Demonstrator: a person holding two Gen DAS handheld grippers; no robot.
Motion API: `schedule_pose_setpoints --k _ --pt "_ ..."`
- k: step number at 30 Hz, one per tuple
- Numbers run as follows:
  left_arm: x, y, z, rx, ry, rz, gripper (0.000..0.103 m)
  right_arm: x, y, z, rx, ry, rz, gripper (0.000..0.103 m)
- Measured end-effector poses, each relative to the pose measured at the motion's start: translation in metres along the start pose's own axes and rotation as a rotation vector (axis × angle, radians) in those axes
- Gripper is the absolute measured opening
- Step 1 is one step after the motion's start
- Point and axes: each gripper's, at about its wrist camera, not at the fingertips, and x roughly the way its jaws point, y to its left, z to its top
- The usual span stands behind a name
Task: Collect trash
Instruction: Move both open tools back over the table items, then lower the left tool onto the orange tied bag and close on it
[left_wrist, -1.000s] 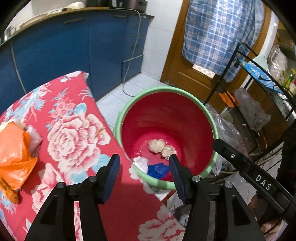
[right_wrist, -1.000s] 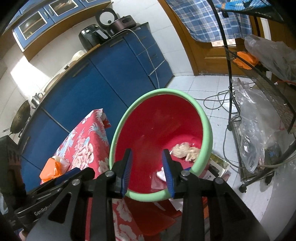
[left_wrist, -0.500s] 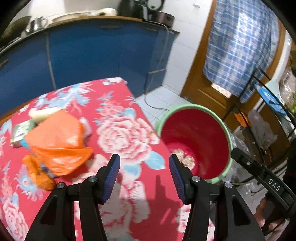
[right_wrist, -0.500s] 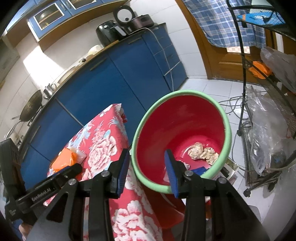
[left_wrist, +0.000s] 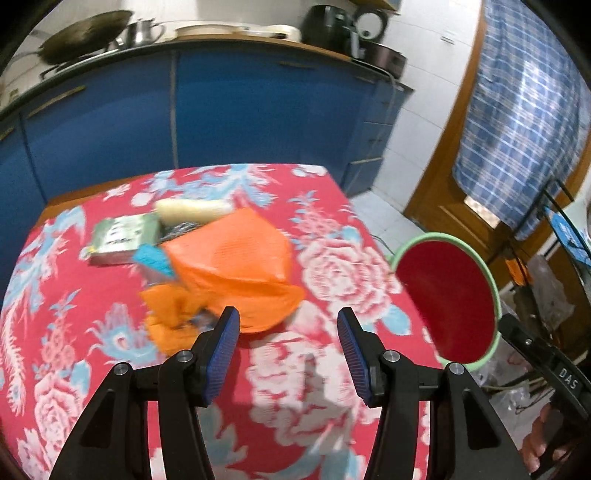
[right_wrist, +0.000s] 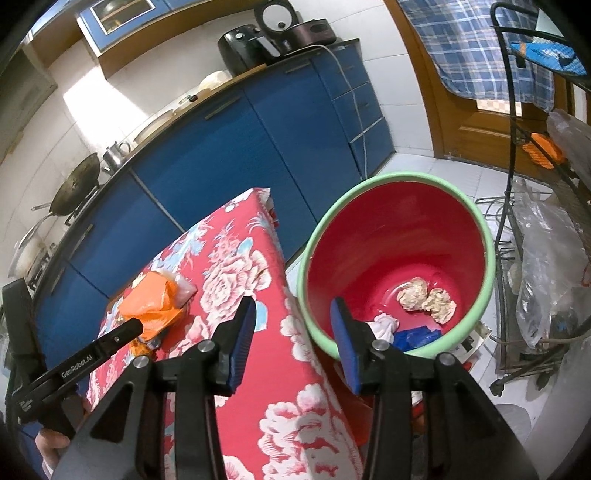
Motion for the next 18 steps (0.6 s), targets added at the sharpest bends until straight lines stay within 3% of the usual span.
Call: schedule_pose_setpoints --k 12,18 --pt "0.005 0.065 -0.011 -0.115 0.010 0.114 0.057 0.015 0.030 -0.008 -0.055 0.049 0.014 0.049" --pt "0.016 0.085 -0.016 -0.160 0.033 0.129 0.057 0.025 0.043 -0.011 -0.077 0.073 0.023 0.050"
